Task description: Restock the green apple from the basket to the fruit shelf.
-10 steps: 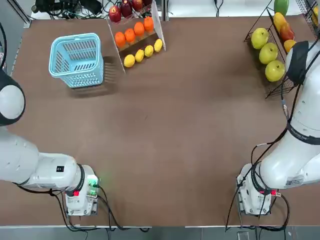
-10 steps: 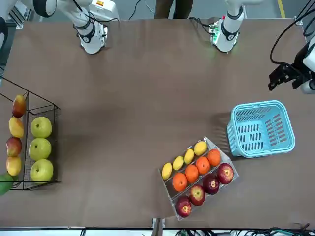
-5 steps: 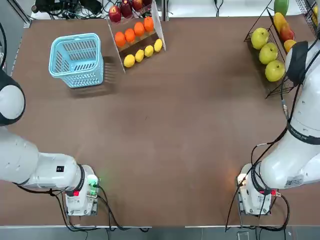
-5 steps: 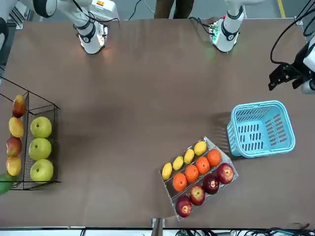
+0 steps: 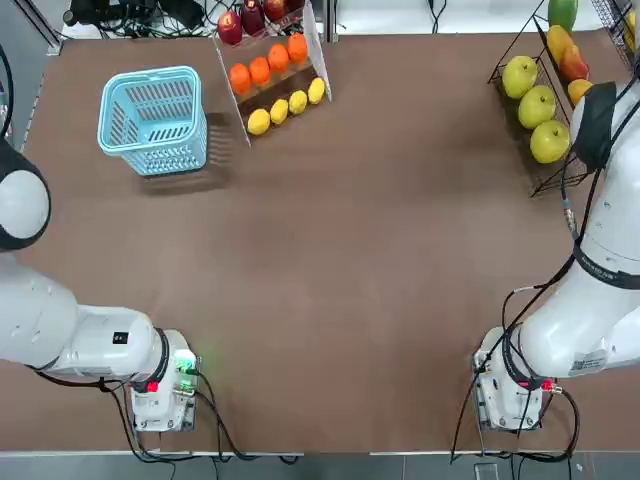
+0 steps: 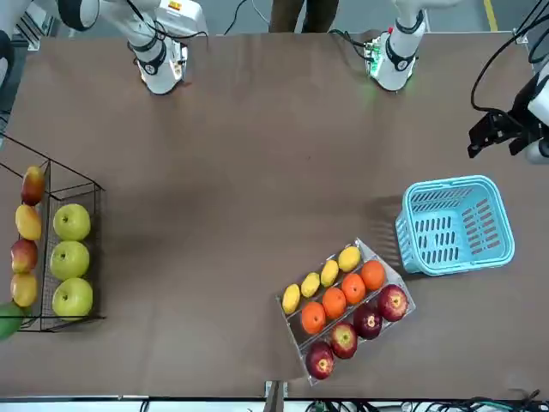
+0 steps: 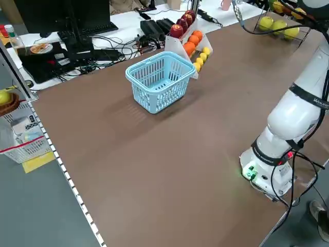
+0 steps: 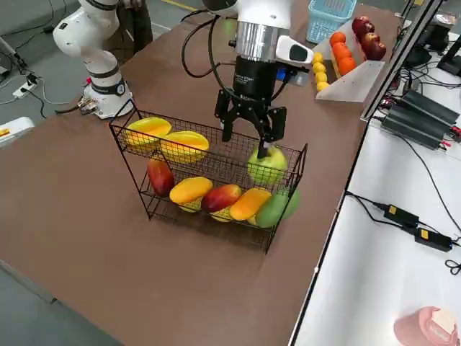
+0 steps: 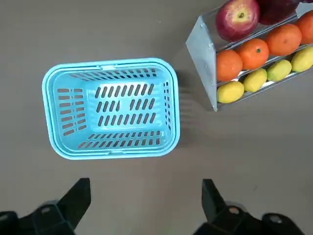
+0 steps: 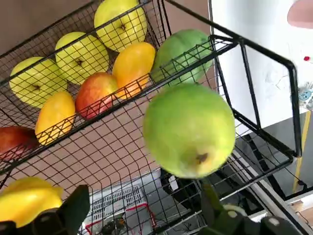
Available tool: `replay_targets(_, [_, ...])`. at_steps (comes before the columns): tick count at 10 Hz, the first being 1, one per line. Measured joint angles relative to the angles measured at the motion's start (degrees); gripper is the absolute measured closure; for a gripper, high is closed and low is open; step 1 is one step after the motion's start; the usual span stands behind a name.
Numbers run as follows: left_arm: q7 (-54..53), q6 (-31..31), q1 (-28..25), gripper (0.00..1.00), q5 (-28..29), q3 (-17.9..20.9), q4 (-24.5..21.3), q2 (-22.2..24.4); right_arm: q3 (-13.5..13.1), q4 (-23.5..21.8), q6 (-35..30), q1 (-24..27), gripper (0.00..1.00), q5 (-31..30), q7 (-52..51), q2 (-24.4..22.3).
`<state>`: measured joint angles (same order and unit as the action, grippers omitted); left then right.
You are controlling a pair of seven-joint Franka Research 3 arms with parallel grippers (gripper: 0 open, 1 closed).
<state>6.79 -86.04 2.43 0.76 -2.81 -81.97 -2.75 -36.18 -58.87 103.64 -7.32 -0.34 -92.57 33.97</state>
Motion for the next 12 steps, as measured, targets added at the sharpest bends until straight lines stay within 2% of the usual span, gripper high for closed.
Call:
replay_targets(4, [-0.02,0.0,0.05,0.0,0.0,-0.26,0.16,0.03,-0.18,1.85,-5.47,-0.49,0.0,3.68,5.31,-1.83])
replay_targets(6, [-0.02,0.0,0.11,0.0,-0.84,-0.47,0.19,0.05,-0.04,2.4,-5.93,-2.76,0.0,4.09,7.12,-4.07])
replay_targets(8, [-0.02,0.0,0.05,0.0,-1.99,-0.13,0.19,0.05,2.05,2.32,-5.44,-4.29,0.0,6.33,11.93,-5.99])
replay_targets(9, [-0.02,0.0,0.04,0.0,-1.99,-0.02,0.2,0.05,3.24,1.39,-5.1,-4.35,0.0,9.76,15.61,-6.3])
replay_targets(11, [-0.02,0.0,0.03,0.0,-1.99,0.01,0.21,0.05,4.83,-5.04,-0.6,-4.0,0.0,15.39,28.16,-7.39])
replay_targets(12, [-0.02,0.0,0.03,0.0,-1.99,0.01,0.21,0.05,7.27,-8.62,0.27,-3.69,0.0,15.66,37.9,-8.98])
